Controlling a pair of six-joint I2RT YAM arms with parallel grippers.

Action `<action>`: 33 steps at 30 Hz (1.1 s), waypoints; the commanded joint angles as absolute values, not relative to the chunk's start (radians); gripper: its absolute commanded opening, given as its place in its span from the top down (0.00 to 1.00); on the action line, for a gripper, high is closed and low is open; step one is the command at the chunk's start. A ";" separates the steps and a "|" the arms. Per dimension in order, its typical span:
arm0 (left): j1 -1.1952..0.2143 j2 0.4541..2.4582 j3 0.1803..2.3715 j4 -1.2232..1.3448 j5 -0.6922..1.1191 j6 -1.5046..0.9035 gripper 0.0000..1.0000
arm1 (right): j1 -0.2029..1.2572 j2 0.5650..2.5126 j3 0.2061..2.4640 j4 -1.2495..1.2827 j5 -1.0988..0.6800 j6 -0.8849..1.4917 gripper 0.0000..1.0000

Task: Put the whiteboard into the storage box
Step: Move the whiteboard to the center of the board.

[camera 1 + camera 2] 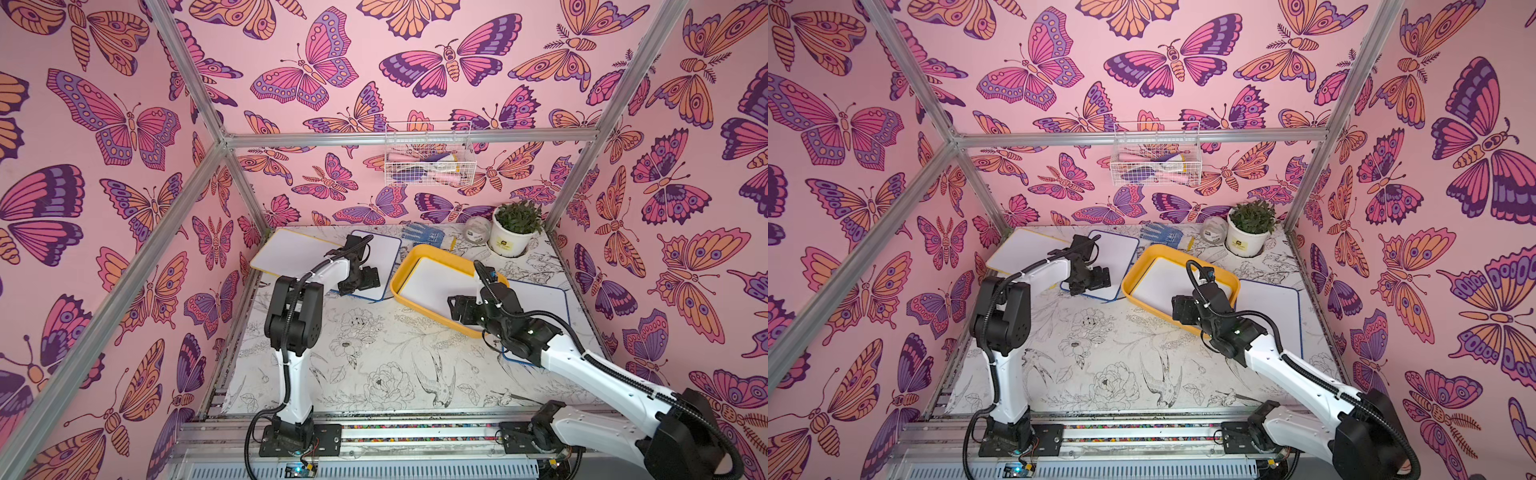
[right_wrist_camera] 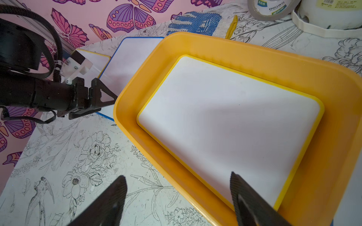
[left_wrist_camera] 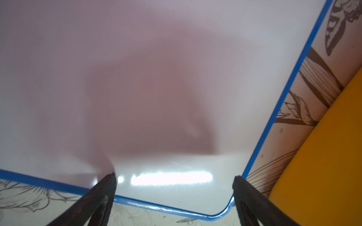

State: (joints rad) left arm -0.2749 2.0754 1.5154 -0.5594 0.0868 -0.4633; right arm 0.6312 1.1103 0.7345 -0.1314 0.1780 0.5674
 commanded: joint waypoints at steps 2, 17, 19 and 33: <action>-0.264 2.068 1.435 -0.583 0.099 -0.511 0.05 | 0.640 1.089 0.744 -0.156 0.183 0.531 0.16; -0.259 1.929 1.200 -0.575 0.147 -0.573 0.06 | 0.640 1.097 0.772 -0.152 0.156 0.525 0.17; -0.260 1.904 1.166 -0.573 0.157 -0.590 0.06 | 0.640 1.096 0.773 -0.156 0.151 0.525 0.17; -0.301 1.603 0.799 -0.510 0.220 -0.706 0.07 | 0.670 1.118 0.789 -0.154 0.118 0.563 0.17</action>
